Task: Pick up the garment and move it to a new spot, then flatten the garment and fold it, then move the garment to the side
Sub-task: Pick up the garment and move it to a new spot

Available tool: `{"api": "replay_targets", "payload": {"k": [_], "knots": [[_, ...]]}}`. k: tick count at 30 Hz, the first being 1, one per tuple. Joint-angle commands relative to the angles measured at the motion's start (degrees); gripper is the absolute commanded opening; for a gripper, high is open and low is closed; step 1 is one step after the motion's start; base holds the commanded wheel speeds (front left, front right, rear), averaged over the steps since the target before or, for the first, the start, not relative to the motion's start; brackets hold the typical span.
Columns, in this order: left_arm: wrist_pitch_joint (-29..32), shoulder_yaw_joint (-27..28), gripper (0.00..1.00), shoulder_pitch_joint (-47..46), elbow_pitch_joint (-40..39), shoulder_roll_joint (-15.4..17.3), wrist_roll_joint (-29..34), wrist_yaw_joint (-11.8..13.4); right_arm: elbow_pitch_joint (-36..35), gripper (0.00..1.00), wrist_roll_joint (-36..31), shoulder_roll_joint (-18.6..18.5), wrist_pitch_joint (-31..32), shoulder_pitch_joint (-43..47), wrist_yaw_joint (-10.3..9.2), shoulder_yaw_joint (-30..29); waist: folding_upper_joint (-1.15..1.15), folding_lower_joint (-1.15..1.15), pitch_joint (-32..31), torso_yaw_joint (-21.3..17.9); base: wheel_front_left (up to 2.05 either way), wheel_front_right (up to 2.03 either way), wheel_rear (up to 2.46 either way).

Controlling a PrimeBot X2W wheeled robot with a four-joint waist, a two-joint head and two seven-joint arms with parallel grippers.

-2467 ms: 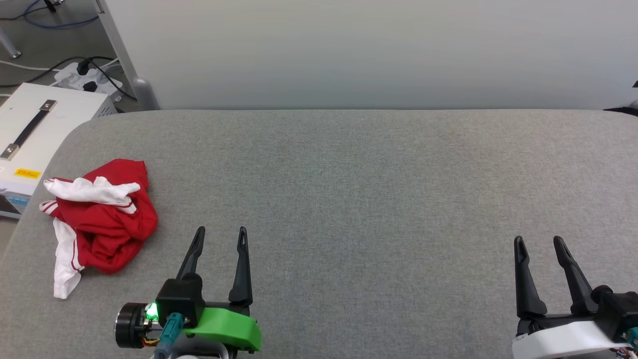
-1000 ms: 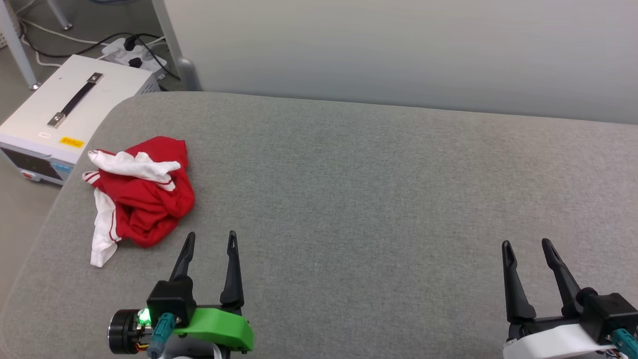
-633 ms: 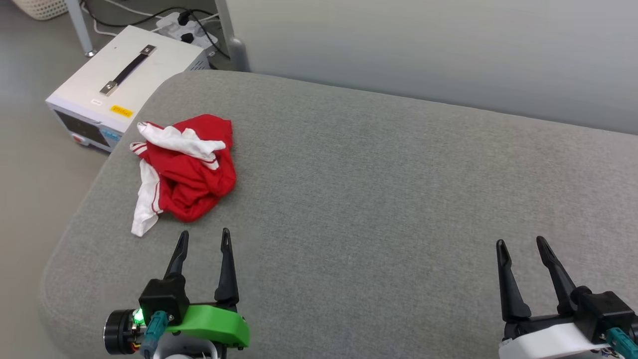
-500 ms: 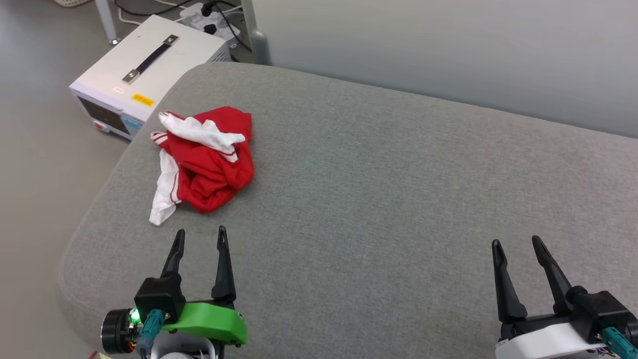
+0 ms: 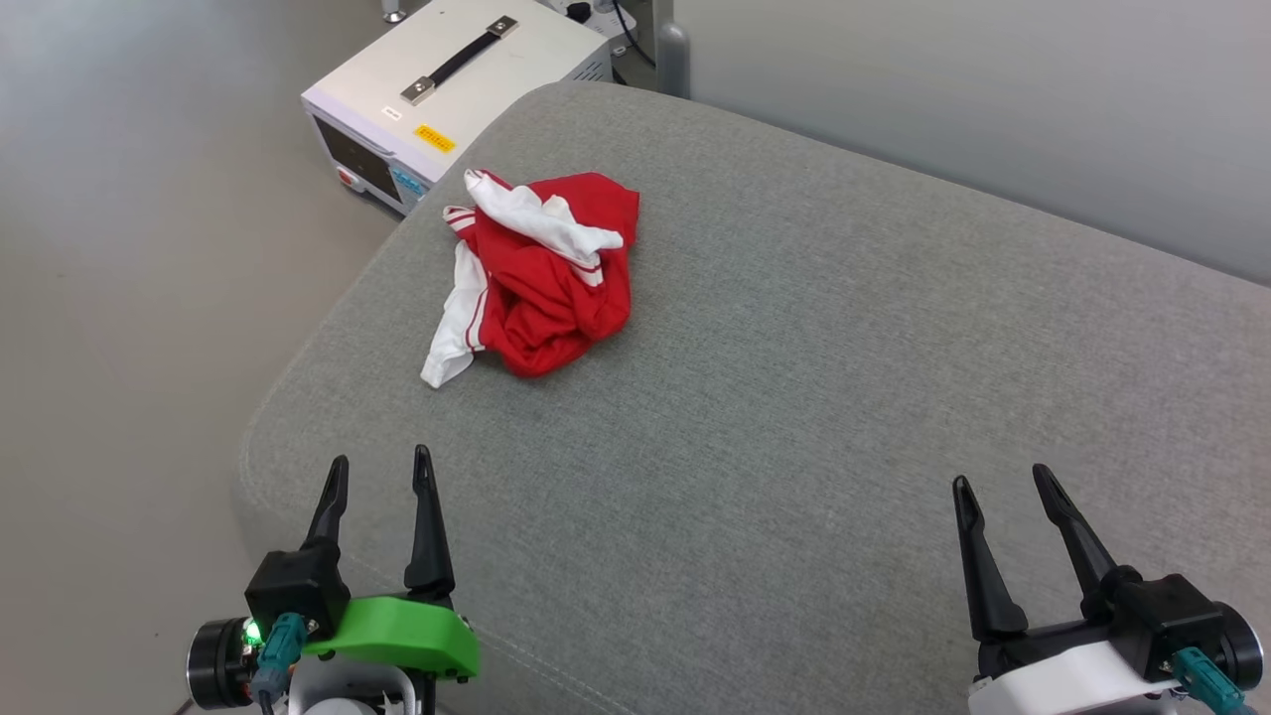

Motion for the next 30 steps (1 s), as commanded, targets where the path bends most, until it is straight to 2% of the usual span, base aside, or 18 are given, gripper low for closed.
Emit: {"api": "replay_targets", "payload": {"k": [1,12,15,21,26,30], "knots": [[-0.34,0.35,1.00,-0.51,-0.05,-0.14,-0.56,0.28,-0.14,1.00,-0.21,-0.10,-0.27,-1.05,-0.05,0.07,0.00,0.00,0.49,1.98,0.00,0.00,0.00],[-0.34,1.92,1.00,-0.92,-0.17,-0.14,-2.10,-0.79,-0.11,1.00,-0.63,-0.10,-0.27,-1.31,-0.05,0.75,0.00,0.00,0.94,2.16,0.00,0.00,0.00],[-0.34,3.75,1.00,-2.42,0.17,-0.14,-3.61,-2.37,-0.06,1.00,-1.09,-0.10,-0.27,-1.82,-0.05,1.18,0.00,0.00,1.52,0.95,0.00,0.00,0.00],[-0.34,9.88,1.00,-10.32,2.43,0.36,-1.28,-8.32,-0.72,1.00,-2.64,-0.10,-0.27,-3.86,-0.05,1.63,0.00,0.00,4.50,-2.34,0.00,0.00,0.00],[-0.34,15.28,1.00,-19.99,6.82,4.28,-1.84,-11.58,-1.11,1.00,-4.10,-0.10,-0.27,-5.98,-0.05,2.27,0.00,0.00,7.65,-6.24,0.00,0.00,0.00],[-0.34,16.03,1.00,-27.56,10.51,9.03,-2.60,-12.56,-1.45,1.00,-4.98,-0.10,-0.27,-7.34,-0.05,2.11,0.00,0.00,10.38,-8.88,0.00,0.00,0.00]]}}
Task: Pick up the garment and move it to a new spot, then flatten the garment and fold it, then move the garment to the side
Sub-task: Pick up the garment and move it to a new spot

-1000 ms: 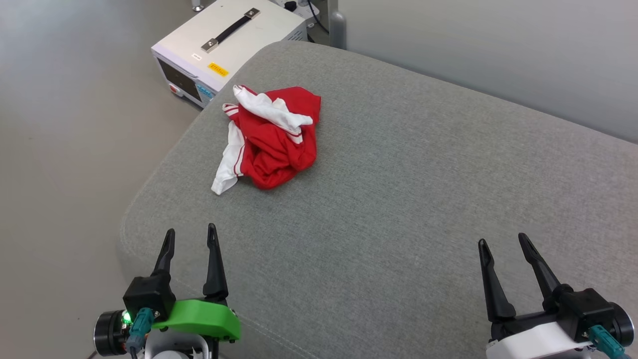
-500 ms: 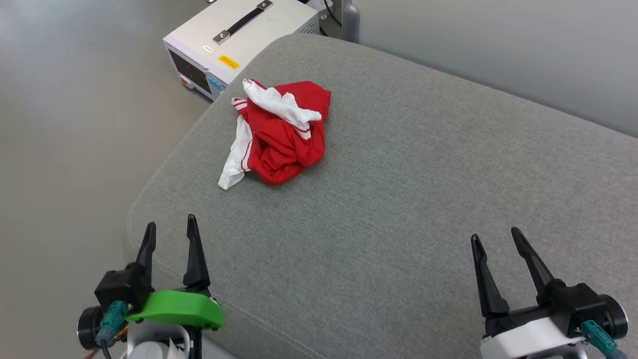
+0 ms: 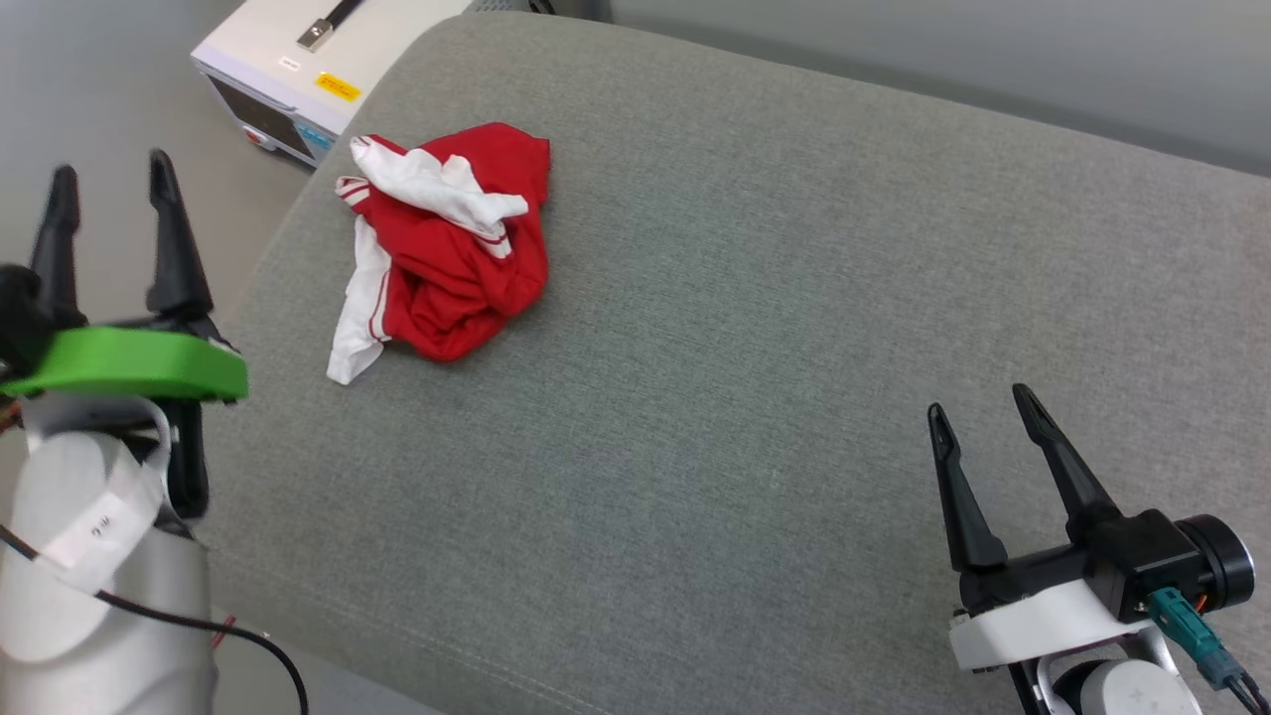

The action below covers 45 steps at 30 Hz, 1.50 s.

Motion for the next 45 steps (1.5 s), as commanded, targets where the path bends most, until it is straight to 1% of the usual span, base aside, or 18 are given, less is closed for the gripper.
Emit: {"api": "replay_targets", "payload": {"k": [1,5,9,14,15,17,19,20,24,27,31,35,40,45], "knots": [[-0.33,-0.08,1.00,-2.85,0.89,1.39,-0.66,-0.43,-0.45,1.00,-0.60,-0.18,-0.27,-1.45,-0.05,0.00,0.00,-0.01,4.17,-4.05,0.00,0.00,0.00],[-0.33,-4.60,1.00,-9.36,4.18,6.58,-4.53,-0.53,-0.88,1.00,-1.10,-0.25,-0.27,-2.87,-0.05,-0.52,0.00,-0.01,6.39,-5.95,0.00,0.00,0.00],[0.60,-11.90,1.00,-15.00,9.83,12.77,-12.16,-0.54,-1.25,1.00,-0.96,-0.48,-0.27,-3.98,-0.05,-0.16,0.00,-0.01,7.79,-7.65,0.00,0.00,0.00],[9.97,-22.79,1.00,-21.59,13.96,20.32,-22.61,-0.55,-1.76,1.00,-0.84,-0.65,-0.27,-4.91,-0.05,0.26,0.00,-0.01,9.12,-9.18,0.00,0.00,0.00],[11.84,-24.57,1.00,-22.47,14.26,21.27,-24.57,-0.55,-1.84,1.00,-0.82,-0.68,-0.27,-5.06,-0.05,0.26,0.00,-0.01,9.33,-9.35,0.00,0.00,0.00],[17.70,-28.61,1.00,-24.33,14.94,23.22,-29.34,-0.55,-1.94,1.00,-0.77,-0.76,-0.27,-5.38,-0.05,0.33,0.00,-0.01,9.77,-9.74,0.00,0.00,0.00],[25.30,-33.27,1.00,-26.12,15.29,25.89,-33.61,-0.55,-2.02,1.00,-0.77,-0.84,-0.27,-5.83,-0.05,0.56,0.00,-0.01,10.36,-10.29,0.00,0.00,0.00],[28.70,-35.41,1.00,-26.94,15.29,27.19,-35.31,-0.55,-2.04,1.00,-0.77,-0.85,-0.27,-6.07,-0.05,0.62,0.00,-0.01,10.64,-10.57,0.00,0.00,0.00],[39.24,-42.24,1.00,-28.93,14.72,30.85,-40.88,-0.55,-2.12,1.00,-0.64,-0.84,-0.27,-6.87,-0.05,0.80,0.00,-0.01,11.56,-11.63,0.00,0.00,0.00],[44.90,-46.80,1.00,-29.55,14.28,33.30,-43.56,-0.56,-2.14,1.00,-0.51,-0.81,-0.27,-7.34,-0.05,0.96,0.00,-0.01,12.29,-12.46,0.00,0.00,0.00],[49.09,-50.79,1.00,-29.41,15.16,34.61,-46.96,-0.56,-2.14,1.00,-0.17,-0.70,-0.27,-7.55,-0.05,0.86,0.00,-0.01,12.83,-13.31,0.00,0.00,0.00],[51.21,-55.66,1.00,-29.23,17.13,34.70,-46.80,-0.56,-2.11,1.00,-0.05,-0.64,-0.27,-7.53,-0.05,0.98,0.00,-0.01,13.33,-13.73,0.00,0.00,0.00],[51.59,-60.17,1.00,-28.07,21.33,32.36,-47.45,-0.56,-1.95,1.00,0.11,-0.59,-0.27,-8.01,-0.05,1.52,0.00,-0.01,13.88,-14.33,0.00,0.00,0.00],[50.08,-63.87,1.00,-27.61,24.60,29.97,-47.83,-0.56,-1.63,1.00,0.38,-0.57,-0.27,-8.03,-0.05,1.84,0.00,-0.01,13.80,-14.60,0.00,0.00,0.00]]}}
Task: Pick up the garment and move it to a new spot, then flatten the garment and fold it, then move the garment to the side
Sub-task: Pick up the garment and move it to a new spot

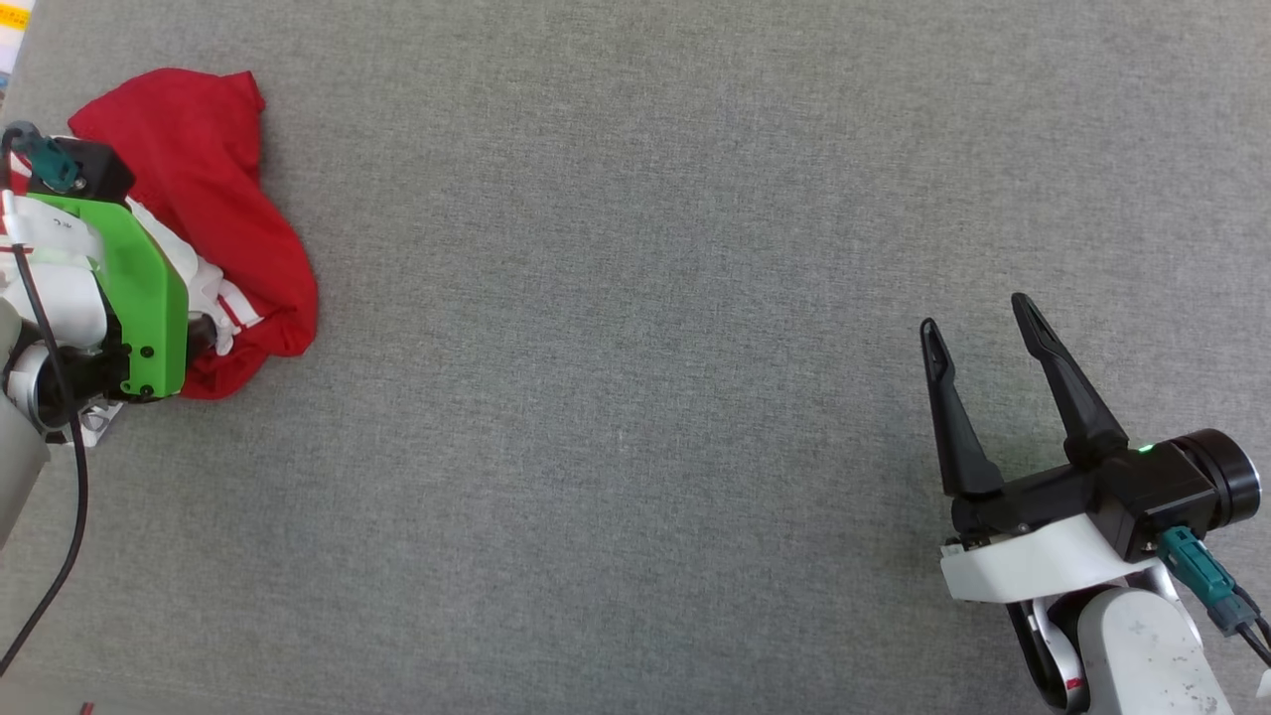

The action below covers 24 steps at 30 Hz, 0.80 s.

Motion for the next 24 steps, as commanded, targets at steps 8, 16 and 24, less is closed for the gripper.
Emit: {"api": "replay_targets", "payload": {"k": [8,16,24], "knots": [[-6.55,-5.39,0.00,-1.48,1.63,-0.57,0.25,-0.16,0.59,1.00,0.98,0.07,-0.27,0.32,-0.05,0.12,-0.01,0.00,-2.84,0.91,0.00,0.00,0.00],[-14.74,-9.94,0.00,-6.82,-2.21,2.18,3.61,-0.16,0.97,1.00,1.99,0.25,-0.27,1.98,-0.05,0.15,-0.01,0.00,-7.59,2.34,0.00,0.00,0.00],[-19.78,-16.21,0.00,-13.46,-9.45,2.61,8.27,-0.16,1.32,1.00,4.99,0.37,-0.27,3.33,-0.05,0.49,-0.01,0.00,-11.51,0.77,0.00,0.00,0.00]]}}
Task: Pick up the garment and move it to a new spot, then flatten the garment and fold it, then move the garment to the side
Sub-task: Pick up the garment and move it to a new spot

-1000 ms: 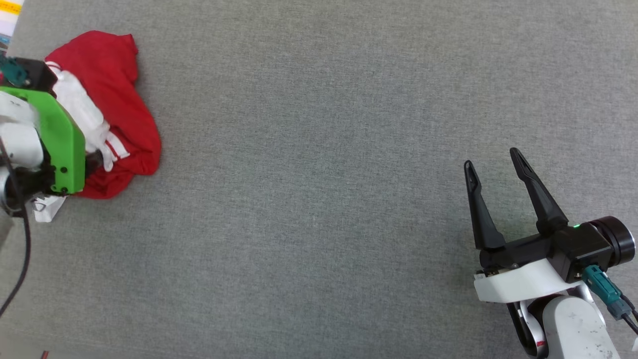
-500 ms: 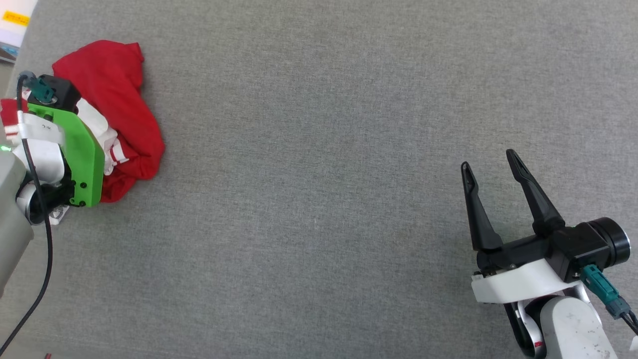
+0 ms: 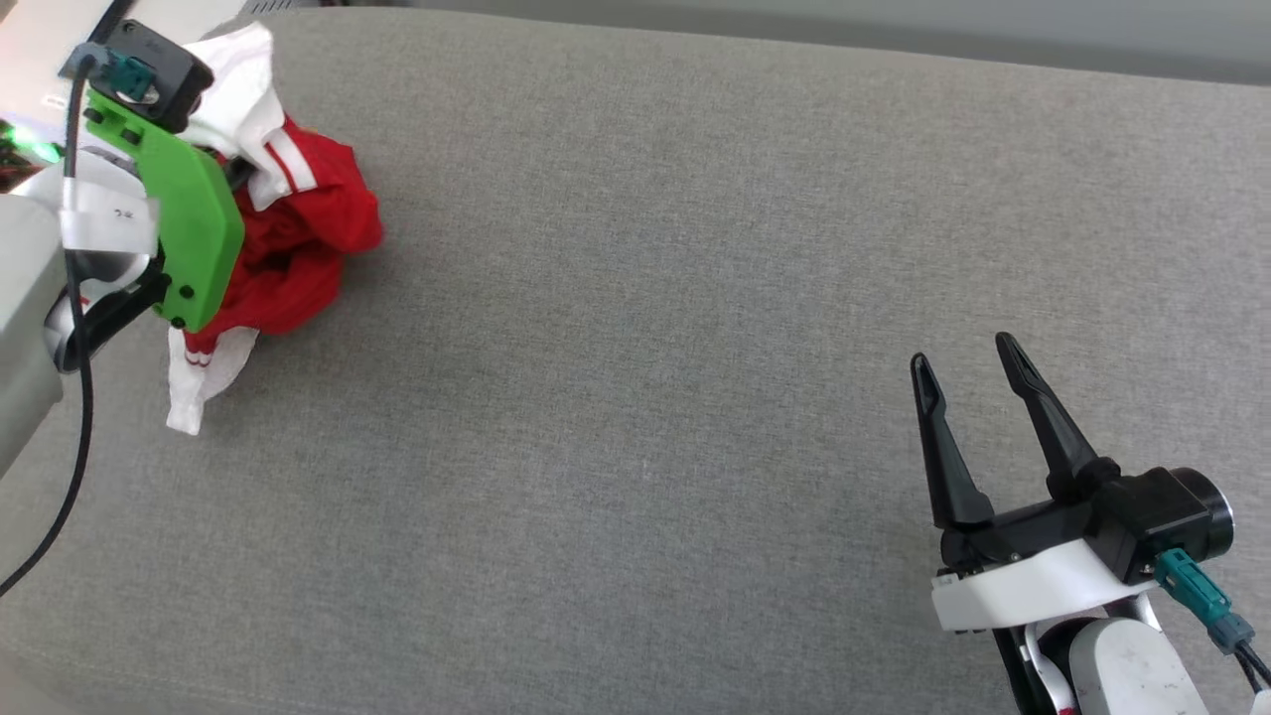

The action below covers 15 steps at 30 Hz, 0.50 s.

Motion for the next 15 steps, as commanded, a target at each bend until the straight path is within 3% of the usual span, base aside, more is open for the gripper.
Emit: {"api": "replay_targets", "payload": {"k": [1,7,15], "knots": [[-0.74,-0.89,0.00,-1.68,-1.18,-0.51,0.75,-0.13,0.04,1.00,0.79,-0.07,-0.27,0.97,-0.05,-0.08,0.00,0.00,-1.31,-1.46,0.00,0.00,0.00],[-2.37,-3.81,0.00,-4.24,-5.11,-3.73,3.16,-0.13,-0.12,1.00,2.48,-0.06,-0.27,1.50,-0.05,-0.14,0.00,0.00,-2.06,-5.28,0.00,0.00,0.00],[-3.80,-5.98,0.00,-5.35,-7.67,-12.30,6.42,-0.13,-0.53,1.00,4.21,-0.05,-0.27,1.33,-0.05,-0.76,0.00,0.00,-1.43,-11.10,0.00,0.00,0.00]]}}
